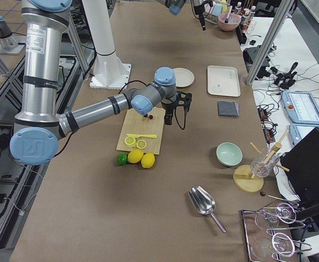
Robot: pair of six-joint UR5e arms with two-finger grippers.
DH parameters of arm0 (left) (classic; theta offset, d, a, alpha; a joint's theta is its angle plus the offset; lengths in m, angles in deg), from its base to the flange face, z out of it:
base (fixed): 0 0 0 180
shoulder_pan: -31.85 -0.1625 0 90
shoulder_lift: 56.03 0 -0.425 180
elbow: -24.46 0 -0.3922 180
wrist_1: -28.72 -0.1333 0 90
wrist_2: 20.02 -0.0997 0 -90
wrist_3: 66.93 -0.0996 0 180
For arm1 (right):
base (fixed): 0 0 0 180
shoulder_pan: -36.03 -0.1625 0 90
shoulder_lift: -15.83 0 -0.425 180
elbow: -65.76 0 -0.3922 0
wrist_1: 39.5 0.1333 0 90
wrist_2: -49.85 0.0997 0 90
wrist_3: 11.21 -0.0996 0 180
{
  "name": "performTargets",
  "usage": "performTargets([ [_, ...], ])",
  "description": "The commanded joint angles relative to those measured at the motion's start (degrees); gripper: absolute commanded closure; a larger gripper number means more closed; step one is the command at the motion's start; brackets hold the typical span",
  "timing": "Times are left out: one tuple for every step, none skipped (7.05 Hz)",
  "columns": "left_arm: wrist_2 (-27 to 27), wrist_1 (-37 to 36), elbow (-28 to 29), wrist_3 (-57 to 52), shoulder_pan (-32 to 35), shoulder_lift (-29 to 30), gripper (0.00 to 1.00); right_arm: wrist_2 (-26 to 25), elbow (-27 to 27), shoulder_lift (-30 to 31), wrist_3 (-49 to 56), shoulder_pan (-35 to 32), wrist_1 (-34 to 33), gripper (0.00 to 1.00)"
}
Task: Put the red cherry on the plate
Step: 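Set the plate mid-table with the left gripper while the right arm reaches out, then lower the right gripper over the dark red cherries on the cutting board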
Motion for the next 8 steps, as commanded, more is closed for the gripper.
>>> performTargets([
  [0.89,0.11,-0.45,-6.18,3.09,-1.88,0.02,-10.78,0.36,0.64,-14.14,14.32,6.41,0.00],
  [0.54,0.11,-0.19,-6.27,3.01,-1.97,0.02,-12.99,0.53,1.34,-15.24,18.20,7.30,0.00],
  [0.10,1.15,-0.18,-6.44,2.92,-4.05,0.02,-14.15,0.54,1.43,-16.90,21.03,7.31,0.00],
  [0.10,4.30,-0.18,-6.45,3.01,-5.29,0.02,-14.33,0.54,2.48,-16.92,22.71,7.31,0.00],
  [0.10,4.68,-0.18,-6.36,3.01,-5.57,0.02,-14.42,0.10,2.92,-16.92,23.86,7.31,0.00],
  [0.01,4.68,-0.44,-6.36,3.01,-5.66,0.02,-14.51,-0.77,2.49,-16.83,24.83,7.31,0.00],
  [0.01,4.59,-0.10,-6.45,2.92,-5.57,0.02,-15.99,-1.74,1.70,-16.92,26.23,7.31,0.01],
  [0.10,4.68,-0.36,-6.36,3.01,-5.57,0.02,-16.96,-2.10,1.26,-16.92,26.68,7.31,0.03],
])
